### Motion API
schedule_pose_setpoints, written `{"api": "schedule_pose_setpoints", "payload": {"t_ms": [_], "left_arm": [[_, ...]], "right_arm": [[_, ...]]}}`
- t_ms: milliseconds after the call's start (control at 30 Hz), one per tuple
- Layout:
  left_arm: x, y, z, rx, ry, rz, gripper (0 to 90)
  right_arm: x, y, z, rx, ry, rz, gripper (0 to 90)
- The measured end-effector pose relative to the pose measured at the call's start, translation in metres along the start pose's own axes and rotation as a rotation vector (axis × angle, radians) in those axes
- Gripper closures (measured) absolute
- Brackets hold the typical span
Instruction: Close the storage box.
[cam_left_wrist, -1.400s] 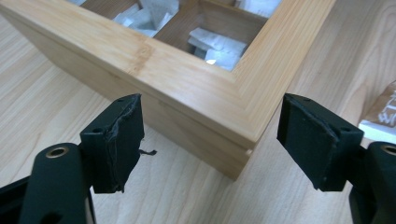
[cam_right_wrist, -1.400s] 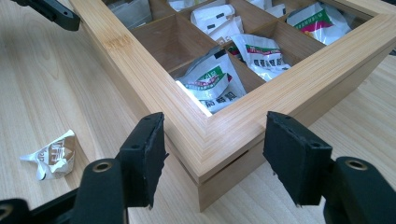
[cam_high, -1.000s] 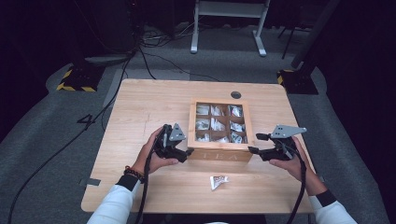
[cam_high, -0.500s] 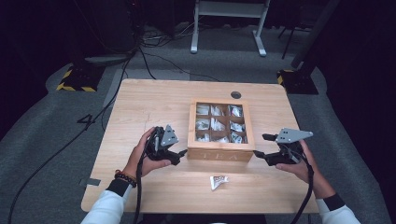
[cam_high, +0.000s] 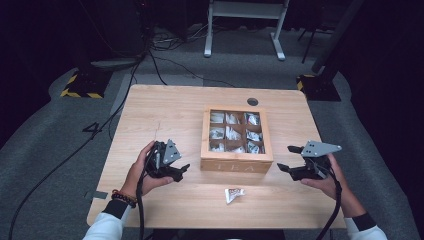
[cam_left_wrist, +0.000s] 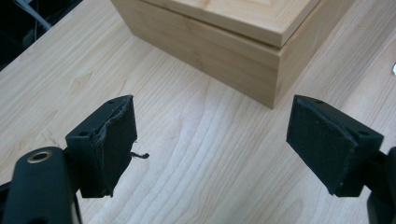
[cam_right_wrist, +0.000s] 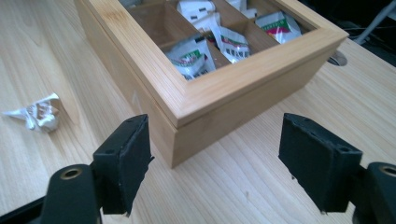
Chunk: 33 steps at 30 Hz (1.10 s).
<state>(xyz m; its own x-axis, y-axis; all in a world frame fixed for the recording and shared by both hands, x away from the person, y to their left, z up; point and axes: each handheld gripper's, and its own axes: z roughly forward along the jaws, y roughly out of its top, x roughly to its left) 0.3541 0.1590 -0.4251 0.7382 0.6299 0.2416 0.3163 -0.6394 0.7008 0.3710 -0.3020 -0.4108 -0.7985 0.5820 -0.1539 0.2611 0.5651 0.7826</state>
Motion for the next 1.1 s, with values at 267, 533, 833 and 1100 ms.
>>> {"api": "schedule_pose_setpoints", "payload": {"t_ms": [267,533,833,1100], "left_arm": [[-0.002,-0.013,-0.004,0.041,0.038,0.02,16.6],[-0.005,-0.032,-0.013,0.042,0.064,-0.012,16.7],[-0.006,-0.057,-0.018,0.068,0.068,-0.031,16.5],[-0.004,-0.072,-0.018,0.074,0.064,-0.04,16.6]], "right_arm": [[-0.002,-0.012,-0.003,0.007,-0.001,0.043,25.4],[-0.001,-0.027,-0.005,0.033,-0.03,0.029,25.4],[-0.002,-0.05,-0.006,0.075,-0.07,0.036,25.2],[-0.007,-0.071,-0.009,0.093,-0.095,0.091,24.2]]}}
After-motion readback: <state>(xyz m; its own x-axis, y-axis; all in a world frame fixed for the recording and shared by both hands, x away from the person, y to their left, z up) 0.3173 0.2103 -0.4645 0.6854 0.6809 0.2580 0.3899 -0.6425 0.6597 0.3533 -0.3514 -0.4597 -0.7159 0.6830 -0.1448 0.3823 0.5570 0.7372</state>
